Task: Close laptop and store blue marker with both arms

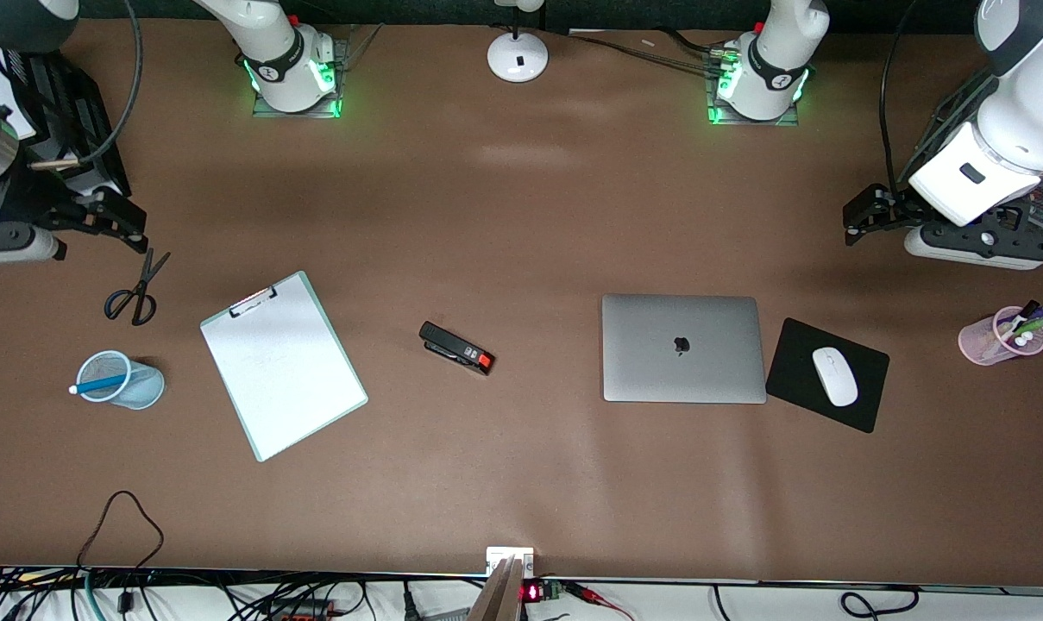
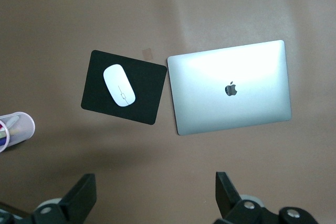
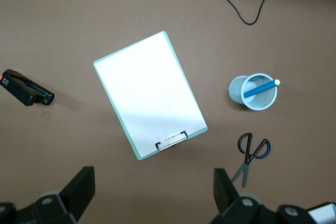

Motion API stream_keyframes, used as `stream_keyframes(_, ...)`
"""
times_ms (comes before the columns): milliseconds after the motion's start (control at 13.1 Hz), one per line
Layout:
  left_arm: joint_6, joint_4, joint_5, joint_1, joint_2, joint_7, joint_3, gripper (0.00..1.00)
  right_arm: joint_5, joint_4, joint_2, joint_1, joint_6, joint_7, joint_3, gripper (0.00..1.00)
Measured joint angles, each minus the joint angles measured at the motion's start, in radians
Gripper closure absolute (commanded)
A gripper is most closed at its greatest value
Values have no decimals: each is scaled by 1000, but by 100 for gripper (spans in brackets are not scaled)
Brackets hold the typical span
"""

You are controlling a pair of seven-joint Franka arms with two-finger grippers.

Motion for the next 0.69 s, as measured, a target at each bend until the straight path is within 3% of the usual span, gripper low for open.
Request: stream_keyframes(687, 0, 0, 0, 0, 0, 0, 0, 0, 9, -19, -14, -34, 14, 0, -2, 0)
